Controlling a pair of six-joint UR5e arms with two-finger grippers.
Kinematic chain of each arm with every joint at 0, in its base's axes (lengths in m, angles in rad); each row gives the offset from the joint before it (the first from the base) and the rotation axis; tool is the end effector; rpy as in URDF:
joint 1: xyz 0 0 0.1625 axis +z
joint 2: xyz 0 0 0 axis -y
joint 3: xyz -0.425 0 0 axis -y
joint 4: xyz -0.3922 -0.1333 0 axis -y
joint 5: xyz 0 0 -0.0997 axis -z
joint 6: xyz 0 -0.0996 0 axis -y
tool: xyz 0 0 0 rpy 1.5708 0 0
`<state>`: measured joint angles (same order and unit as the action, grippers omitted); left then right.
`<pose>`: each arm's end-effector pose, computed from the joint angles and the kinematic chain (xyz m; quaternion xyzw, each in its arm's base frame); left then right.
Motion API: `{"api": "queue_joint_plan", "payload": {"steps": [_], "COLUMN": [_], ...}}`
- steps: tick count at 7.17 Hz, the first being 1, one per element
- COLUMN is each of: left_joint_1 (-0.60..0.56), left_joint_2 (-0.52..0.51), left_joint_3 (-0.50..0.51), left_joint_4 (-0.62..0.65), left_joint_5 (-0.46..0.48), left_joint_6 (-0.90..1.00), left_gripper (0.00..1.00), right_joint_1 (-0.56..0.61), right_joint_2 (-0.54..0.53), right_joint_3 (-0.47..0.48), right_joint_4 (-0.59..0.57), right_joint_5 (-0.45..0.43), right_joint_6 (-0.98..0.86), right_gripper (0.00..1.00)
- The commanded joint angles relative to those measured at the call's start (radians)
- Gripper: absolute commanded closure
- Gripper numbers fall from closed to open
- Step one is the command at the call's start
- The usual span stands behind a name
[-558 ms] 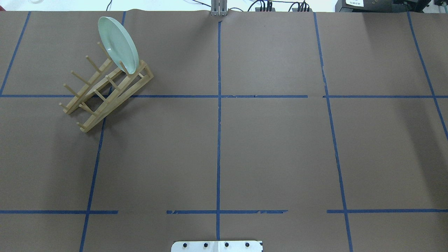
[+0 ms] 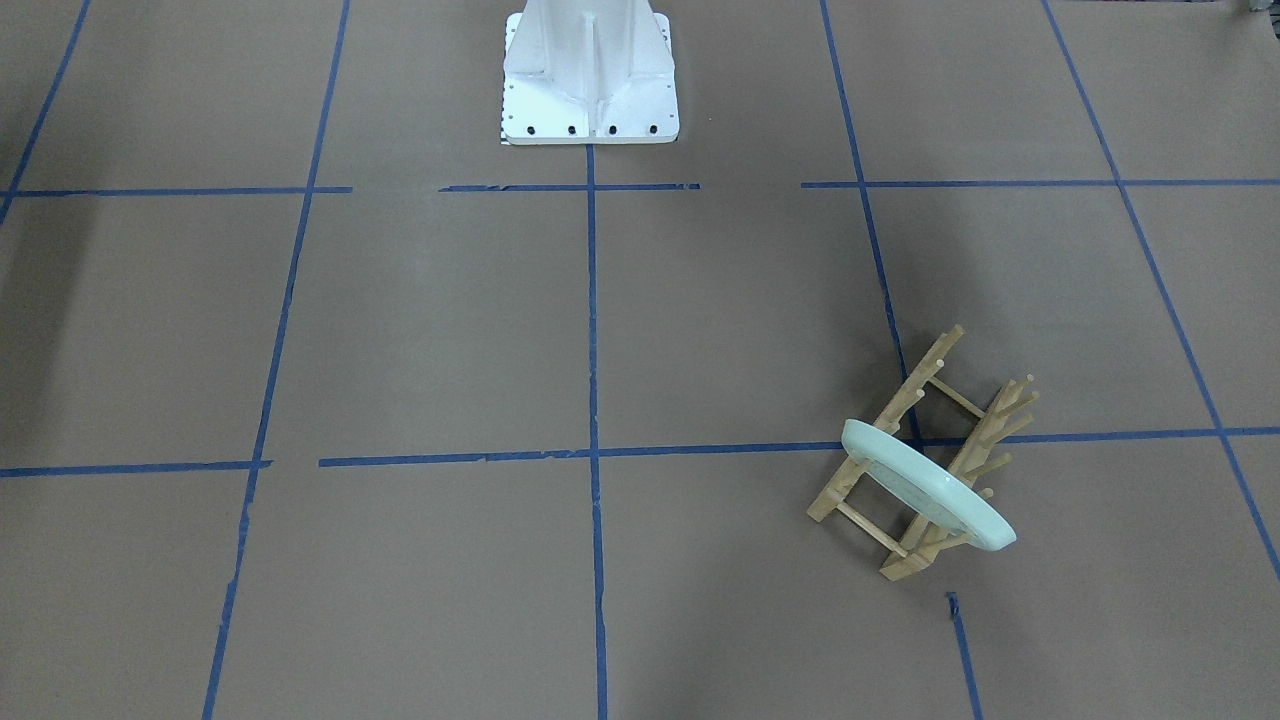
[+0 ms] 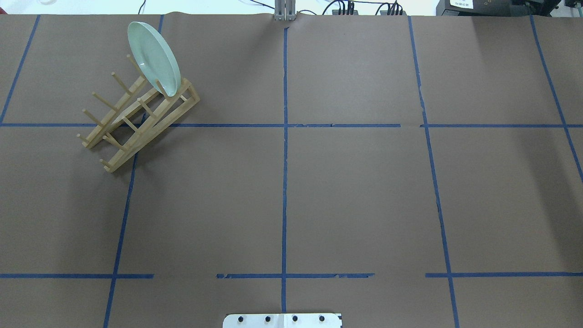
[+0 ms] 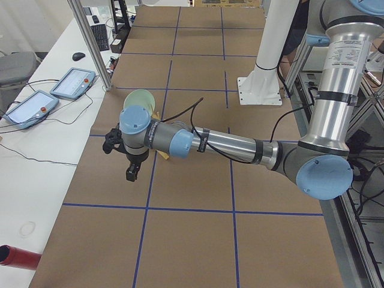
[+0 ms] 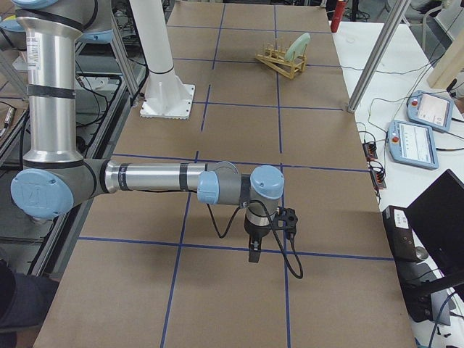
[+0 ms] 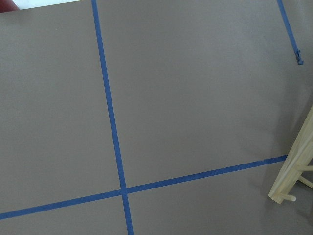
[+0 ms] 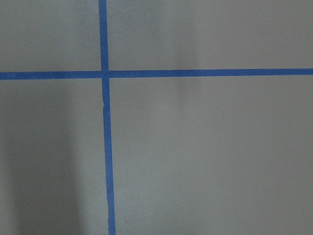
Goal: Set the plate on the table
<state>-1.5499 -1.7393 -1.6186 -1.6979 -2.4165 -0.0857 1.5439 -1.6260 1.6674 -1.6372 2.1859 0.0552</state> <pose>-0.0468 -0.5716 0.5259 0.1341 0.4121 0.0410 0.9003 0.0633 -0.4679 0.6544 -0.0243 -0.3020 0.0173 0.9529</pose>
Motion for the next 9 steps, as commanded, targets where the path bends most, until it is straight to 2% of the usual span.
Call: {"api": "queue_joint_plan", "payload": {"steps": [1,2,4,5,6,8,9], "left_joint_1": [0.078,0.141,0.230,0.311,0.342,0.428,0.433], "left_joint_2": [-0.083,-0.095,-0.216,-0.223,-0.229,-0.244,-0.244], "left_joint_3": [-0.065,-0.134,-0.132,-0.124,-0.060,0.006,0.020], "left_joint_4": [0.001,-0.002,-0.014,-0.139,-0.278,-0.563,-0.654], "left_joint_5": [0.008,0.008,0.022,0.042,0.078,0.103,0.173], "left_joint_6": [-0.260,-0.381,-0.771,-0.852,-0.927,-1.290,-1.447], "left_gripper": [0.00,0.00,0.00,0.00,0.00,0.00,0.00], "right_joint_1": [-0.001,-0.001,-0.001,-0.001,-0.001,-0.001,-0.001], "right_joint_2": [0.000,0.000,0.000,0.000,0.000,0.000,0.000], "right_joint_3": [0.000,0.000,0.000,0.000,0.000,0.000,0.000], "right_joint_4": [0.000,0.000,0.000,-0.001,0.000,0.000,0.000], "right_joint_5": [0.000,0.000,0.000,0.000,0.000,0.000,0.000], "right_joint_6": [0.000,0.000,0.000,0.000,0.000,0.000,0.000], "right_gripper": [0.00,0.00,0.00,0.00,0.00,0.00,0.00]}}
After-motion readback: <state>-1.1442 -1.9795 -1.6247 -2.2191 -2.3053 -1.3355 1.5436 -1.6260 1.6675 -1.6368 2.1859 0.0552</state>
